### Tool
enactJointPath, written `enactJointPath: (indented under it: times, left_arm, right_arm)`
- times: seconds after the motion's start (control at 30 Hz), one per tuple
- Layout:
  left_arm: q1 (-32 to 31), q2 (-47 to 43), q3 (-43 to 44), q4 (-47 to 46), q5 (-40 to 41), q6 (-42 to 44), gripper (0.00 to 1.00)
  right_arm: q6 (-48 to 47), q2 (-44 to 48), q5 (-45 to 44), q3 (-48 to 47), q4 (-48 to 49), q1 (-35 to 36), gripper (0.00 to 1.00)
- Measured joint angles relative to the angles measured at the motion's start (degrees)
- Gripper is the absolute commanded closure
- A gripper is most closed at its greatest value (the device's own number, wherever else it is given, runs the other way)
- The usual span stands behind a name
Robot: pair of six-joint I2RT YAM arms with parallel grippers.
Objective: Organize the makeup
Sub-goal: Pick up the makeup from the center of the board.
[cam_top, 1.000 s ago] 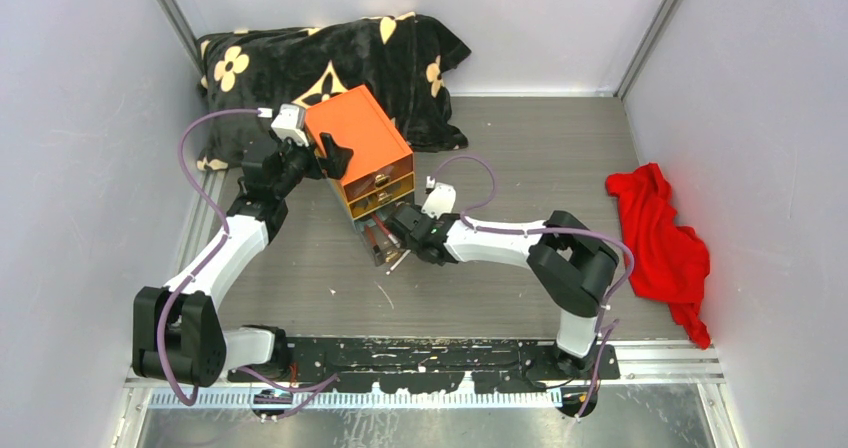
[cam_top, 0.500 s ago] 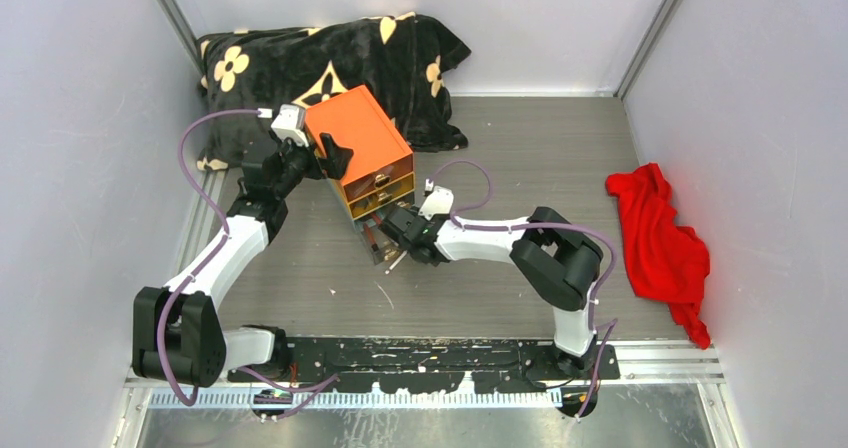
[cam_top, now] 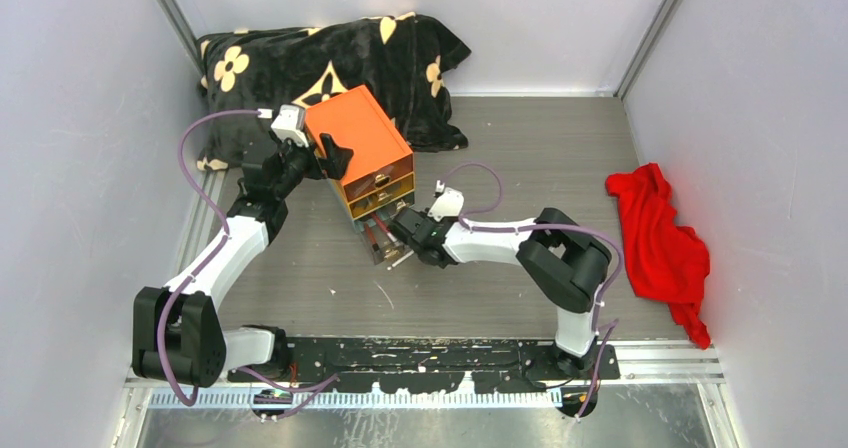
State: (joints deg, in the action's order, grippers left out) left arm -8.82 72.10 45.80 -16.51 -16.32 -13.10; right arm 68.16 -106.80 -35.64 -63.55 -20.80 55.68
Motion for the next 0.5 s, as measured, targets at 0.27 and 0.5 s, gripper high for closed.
enactJointPath:
  times: [0.27, 0.5]
  left_arm:
    - [0.00, -0.07, -0.24, -0.44, 0.02, -0.04, 0.00]
    - [-0.07, -0.72, -0.35, 0.13, -0.17, 0.02, 0.00]
  right_arm:
    - [0.61, 4.66, -0.90, 7.02, 2.32, -0.42, 0.91]
    - [-1.79, 6.80, -1.18, 10.14, 4.52, -0.42, 0.99]
